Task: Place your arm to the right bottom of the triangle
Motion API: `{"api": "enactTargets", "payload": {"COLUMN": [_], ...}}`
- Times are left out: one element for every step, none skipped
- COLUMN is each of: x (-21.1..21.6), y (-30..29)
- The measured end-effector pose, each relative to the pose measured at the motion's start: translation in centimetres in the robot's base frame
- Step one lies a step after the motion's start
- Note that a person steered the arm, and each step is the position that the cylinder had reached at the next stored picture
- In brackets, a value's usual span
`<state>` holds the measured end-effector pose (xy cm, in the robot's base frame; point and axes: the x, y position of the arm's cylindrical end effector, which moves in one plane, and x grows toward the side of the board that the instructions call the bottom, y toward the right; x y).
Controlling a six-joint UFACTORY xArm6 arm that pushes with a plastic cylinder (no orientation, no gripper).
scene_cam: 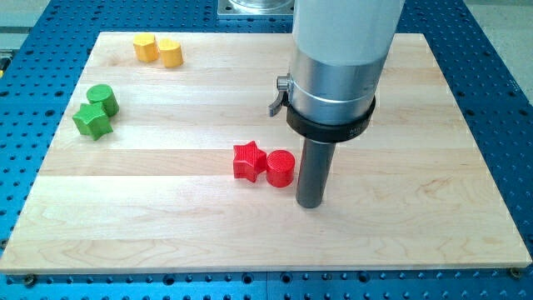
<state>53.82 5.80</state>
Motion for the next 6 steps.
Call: {"api": "enactTargets", "payload": {"x": [-2.0,-4.3,-5.9,-8.0,-12.5,-16.4], "y": [0.1,-1.5,-3.9,-1.8,2.9,8.8]}}
